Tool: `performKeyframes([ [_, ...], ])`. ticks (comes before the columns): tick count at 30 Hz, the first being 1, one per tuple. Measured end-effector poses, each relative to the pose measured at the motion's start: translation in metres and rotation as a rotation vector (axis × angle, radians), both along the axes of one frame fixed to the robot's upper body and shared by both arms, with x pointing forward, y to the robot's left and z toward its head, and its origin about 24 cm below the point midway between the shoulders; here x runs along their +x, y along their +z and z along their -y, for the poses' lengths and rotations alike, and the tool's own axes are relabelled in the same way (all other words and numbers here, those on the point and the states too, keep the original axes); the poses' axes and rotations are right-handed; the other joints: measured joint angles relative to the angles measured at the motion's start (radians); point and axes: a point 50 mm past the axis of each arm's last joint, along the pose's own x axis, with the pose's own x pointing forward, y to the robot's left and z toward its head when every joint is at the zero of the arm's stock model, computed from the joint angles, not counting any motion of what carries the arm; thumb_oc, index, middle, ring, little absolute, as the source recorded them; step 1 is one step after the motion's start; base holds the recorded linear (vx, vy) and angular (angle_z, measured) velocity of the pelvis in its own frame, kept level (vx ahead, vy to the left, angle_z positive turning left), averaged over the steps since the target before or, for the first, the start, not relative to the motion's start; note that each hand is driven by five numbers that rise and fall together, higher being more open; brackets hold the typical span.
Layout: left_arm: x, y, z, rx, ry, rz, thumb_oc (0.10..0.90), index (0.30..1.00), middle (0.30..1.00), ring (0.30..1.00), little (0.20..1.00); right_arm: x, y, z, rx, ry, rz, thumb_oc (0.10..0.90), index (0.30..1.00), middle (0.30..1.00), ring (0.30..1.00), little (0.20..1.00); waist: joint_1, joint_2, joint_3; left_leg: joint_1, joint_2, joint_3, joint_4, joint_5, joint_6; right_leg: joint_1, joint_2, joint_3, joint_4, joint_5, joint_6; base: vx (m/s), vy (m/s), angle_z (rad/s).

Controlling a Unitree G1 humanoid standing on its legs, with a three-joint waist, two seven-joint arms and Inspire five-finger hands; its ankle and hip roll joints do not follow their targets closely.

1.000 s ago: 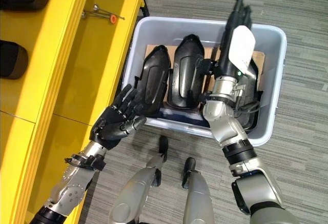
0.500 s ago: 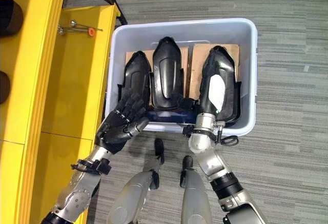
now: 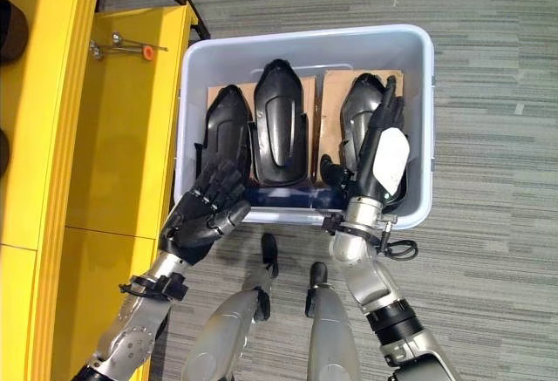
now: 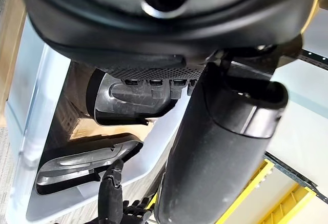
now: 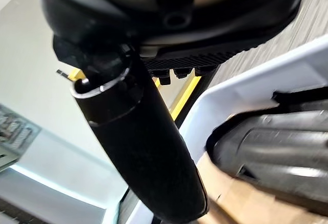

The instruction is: Move parts from the plastic box to the shelf.

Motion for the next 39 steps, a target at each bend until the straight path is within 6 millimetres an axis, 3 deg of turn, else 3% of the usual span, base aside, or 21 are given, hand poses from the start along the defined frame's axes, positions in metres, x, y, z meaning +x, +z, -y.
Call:
performKeyframes([
  [7, 0.000, -0.005, 0.003, 0.005, -0.011, -0.020, 0.900, 1.000, 1.000, 1.000, 1.000, 0.010, -0.027, 0.010, 0.005, -0.049, -0.174, 0.900, 1.000, 1.000, 1.000, 1.000, 0.003, 0.000, 0.000, 0.000, 0.000, -0.001, 0.002, 0.004, 0.003, -0.003, 0.000, -0.001, 0.010, -0.001, -0.001, 0.00, -0.009, 0.00],
  [14, 0.000, -0.007, 0.003, 0.009, -0.018, -0.023, 0.900, 1.000, 1.000, 1.000, 1.000, 0.020, -0.022, 0.007, -0.026, -0.022, -0.201, 0.900, 1.000, 1.000, 1.000, 1.000, 0.004, 0.000, 0.000, -0.003, 0.001, -0.006, 0.003, 0.005, -0.007, -0.011, -0.001, -0.004, 0.024, -0.002, -0.002, 0.00, -0.014, 0.00],
  [21, 0.002, -0.007, 0.003, 0.014, -0.021, -0.026, 0.900, 1.000, 1.000, 1.000, 1.000, 0.029, -0.039, 0.017, -0.004, -0.053, -0.338, 0.900, 1.000, 1.000, 1.000, 1.000, 0.028, 0.001, -0.001, -0.014, 0.002, -0.012, 0.005, 0.010, -0.012, -0.024, -0.002, -0.014, 0.037, -0.007, -0.010, 0.00, -0.009, 0.03],
  [23, 0.002, -0.006, 0.003, 0.014, -0.022, -0.023, 0.900, 1.000, 1.000, 1.000, 1.000, 0.030, -0.047, 0.020, 0.074, -0.068, -0.369, 0.900, 1.000, 1.000, 1.000, 1.000, 0.029, 0.001, -0.001, -0.024, 0.002, -0.014, 0.007, 0.013, -0.010, -0.034, -0.003, -0.017, 0.041, -0.007, -0.011, -0.01, 0.004, 0.04],
  [26, 0.004, -0.006, 0.004, 0.019, -0.026, -0.025, 0.900, 1.000, 1.000, 1.000, 1.000, 0.032, -0.058, 0.024, 0.407, -0.085, -0.372, 0.900, 1.000, 1.000, 1.000, 1.000, 0.029, 0.001, -0.001, -0.034, 0.002, -0.015, 0.013, 0.018, -0.006, -0.043, -0.004, -0.024, 0.049, -0.008, -0.011, -0.01, -0.016, 0.00],
  [28, 0.008, -0.002, 0.005, 0.020, -0.027, -0.011, 0.900, 1.000, 1.000, 1.000, 1.000, 0.045, -0.046, 0.031, 0.582, -0.127, -0.317, 0.900, 1.000, 1.000, 1.000, 1.000, 0.033, 0.001, -0.001, -0.041, 0.003, -0.021, 0.026, 0.015, -0.012, -0.048, -0.004, -0.031, 0.062, -0.010, -0.014, -0.03, -0.045, 0.07],
  [31, 0.010, 0.001, 0.007, 0.024, -0.036, -0.004, 0.900, 1.000, 1.000, 1.000, 1.000, 0.051, -0.041, 0.029, 0.634, -0.118, -0.321, 0.900, 1.000, 1.000, 1.000, 1.000, 0.038, 0.001, -0.001, -0.051, 0.004, -0.031, 0.034, 0.012, -0.009, -0.058, -0.005, -0.032, 0.073, -0.011, -0.021, -0.01, -0.006, 0.07],
  [36, 0.011, -0.002, 0.008, 0.036, -0.053, -0.027, 0.900, 1.000, 1.000, 1.000, 1.000, 0.059, -0.039, 0.033, 0.599, -0.133, -0.350, 0.900, 1.000, 1.000, 1.000, 1.000, 0.056, 0.002, -0.001, -0.071, 0.005, -0.045, 0.048, 0.023, -0.021, -0.071, -0.006, -0.054, 0.084, -0.006, -0.028, -0.04, -0.066, 0.04],
  [39, 0.012, -0.001, 0.011, 0.046, -0.080, -0.028, 0.900, 1.000, 1.000, 1.000, 1.000, 0.067, -0.024, 0.041, 0.486, -0.093, -0.363, 0.900, 1.000, 1.000, 1.000, 1.000, 0.083, 0.002, -0.001, -0.086, 0.008, -0.043, 0.050, 0.017, -0.015, -0.088, -0.008, -0.056, 0.093, -0.007, -0.034, -0.01, -0.012, 0.08],
])
